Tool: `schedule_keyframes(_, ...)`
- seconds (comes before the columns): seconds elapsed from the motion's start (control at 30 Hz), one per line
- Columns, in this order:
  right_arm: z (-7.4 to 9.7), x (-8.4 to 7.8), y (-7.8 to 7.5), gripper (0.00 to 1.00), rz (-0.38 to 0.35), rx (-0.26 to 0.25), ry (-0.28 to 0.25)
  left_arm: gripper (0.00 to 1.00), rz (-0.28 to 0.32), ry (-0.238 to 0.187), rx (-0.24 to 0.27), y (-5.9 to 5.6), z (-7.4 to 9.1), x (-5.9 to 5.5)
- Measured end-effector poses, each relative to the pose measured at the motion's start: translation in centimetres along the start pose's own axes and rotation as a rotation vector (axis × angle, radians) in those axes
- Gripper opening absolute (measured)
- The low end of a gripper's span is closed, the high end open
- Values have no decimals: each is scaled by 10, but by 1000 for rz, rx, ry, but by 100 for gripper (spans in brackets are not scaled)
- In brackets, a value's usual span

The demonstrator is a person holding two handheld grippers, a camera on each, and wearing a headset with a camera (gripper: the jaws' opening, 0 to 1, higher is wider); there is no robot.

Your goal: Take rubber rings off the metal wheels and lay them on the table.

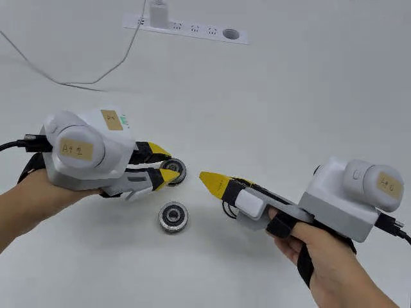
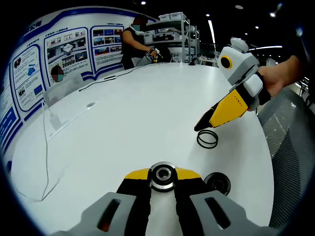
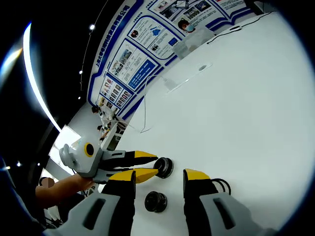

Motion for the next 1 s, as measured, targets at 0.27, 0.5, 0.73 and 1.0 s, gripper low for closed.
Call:
schedule_keyframes(0.27, 1, 1, -2, 39, -3, -6, -6, 16, 0, 11, -3, 0, -2, -3)
schedule_keyframes(0.5, 0, 0, -1, 39, -11, -4, -5, 16, 6, 8, -9, 0, -1, -3)
schedule_keyframes(0.73, -2, 0, -1, 39, -21, -4, -7, 15, 0, 7, -15, 0, -1, -3)
schedule_keyframes(1.0, -3, 1, 0, 39, -30, -1, -11, 15, -17, 10, -14, 0, -1, -3)
Point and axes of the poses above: the centre of the closed fingertips' face, and the gripper's own axes: z roughly backward along the fingers, y roughly to its left, x roughly out of its top, the point moved 3 cm from there along z, roughly backward along the fingers, and after that the axes turned 13 degrees about z, right-handed, at the moved point
